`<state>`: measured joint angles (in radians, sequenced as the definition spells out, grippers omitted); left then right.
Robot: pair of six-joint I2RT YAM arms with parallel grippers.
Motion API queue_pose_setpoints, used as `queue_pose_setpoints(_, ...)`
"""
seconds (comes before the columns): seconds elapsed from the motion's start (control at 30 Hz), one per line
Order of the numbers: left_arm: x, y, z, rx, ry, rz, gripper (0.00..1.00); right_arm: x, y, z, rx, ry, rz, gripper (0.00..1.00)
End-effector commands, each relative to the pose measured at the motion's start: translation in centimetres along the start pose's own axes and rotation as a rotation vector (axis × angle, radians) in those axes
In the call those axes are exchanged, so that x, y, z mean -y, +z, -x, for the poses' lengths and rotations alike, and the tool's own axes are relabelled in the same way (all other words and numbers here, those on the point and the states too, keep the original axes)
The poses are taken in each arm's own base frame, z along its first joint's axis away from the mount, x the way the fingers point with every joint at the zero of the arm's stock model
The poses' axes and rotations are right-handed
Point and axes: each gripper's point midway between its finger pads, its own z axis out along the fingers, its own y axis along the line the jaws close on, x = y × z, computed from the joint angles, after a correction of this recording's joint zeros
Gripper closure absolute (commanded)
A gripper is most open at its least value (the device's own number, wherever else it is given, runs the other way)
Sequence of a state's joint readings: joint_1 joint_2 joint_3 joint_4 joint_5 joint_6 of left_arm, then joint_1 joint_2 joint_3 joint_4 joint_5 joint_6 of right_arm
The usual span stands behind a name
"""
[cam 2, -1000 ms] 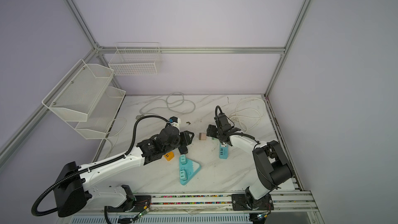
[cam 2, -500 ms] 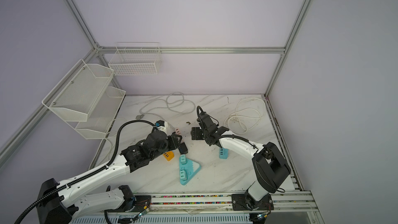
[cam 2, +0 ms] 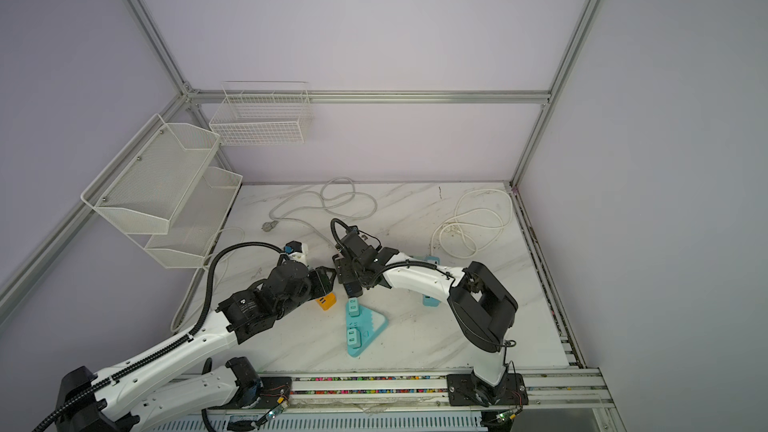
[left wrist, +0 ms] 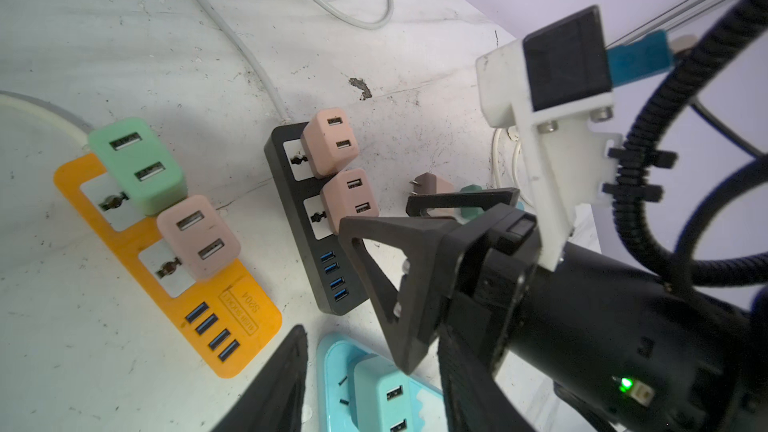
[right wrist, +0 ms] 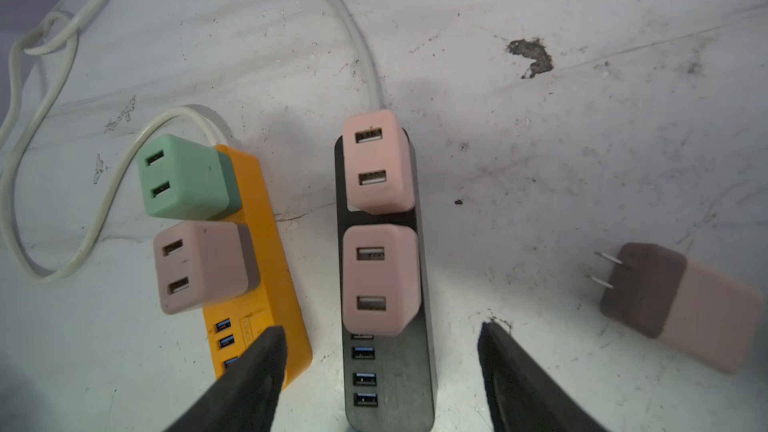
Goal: Pull the plug off the socket
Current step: 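Move the right gripper over the pink adapter while the left gripper reaches the black strip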
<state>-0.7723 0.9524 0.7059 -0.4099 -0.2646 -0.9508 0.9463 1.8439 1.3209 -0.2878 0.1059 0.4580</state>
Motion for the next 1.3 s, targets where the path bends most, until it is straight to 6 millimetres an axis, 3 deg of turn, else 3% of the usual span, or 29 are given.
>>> queue_pose_setpoints(0.0,-1.7,0.3,-0.7,0.004,-0.011,0.039,0.48,0.7,0.9,-0.4,-0.024,-0.035,-0.076,0.26)
queue_pose_setpoints(0.37,-1.8,0.8,-0.8,-0.006,-0.021,0.037,0.48,1.7,3.8,-1.8,-0.06,-0.063,-0.137,0.34)
queue_pose_setpoints(0.47,-1.9,1.2,-1.0,-0.013,-0.023,0.04,0.48,1.4,4.3,-2.0,-0.056,-0.077,-0.109,0.36)
queue_pose_setpoints(0.67,-1.8,1.8,-1.3,-0.027,-0.032,0.038,0.48,2.4,5.0,-1.8,-0.043,-0.074,-0.152,0.45)
queue_pose_setpoints(0.9,-1.9,2.3,-1.5,-0.036,-0.043,0.04,0.48,3.5,4.5,-1.0,-0.015,-0.045,-0.155,0.53)
queue_pose_setpoints(1.27,-0.8,3.5,-2.0,-0.065,-0.057,0.002,0.48,7.5,2.5,-0.1,0.019,0.025,-0.236,0.63)
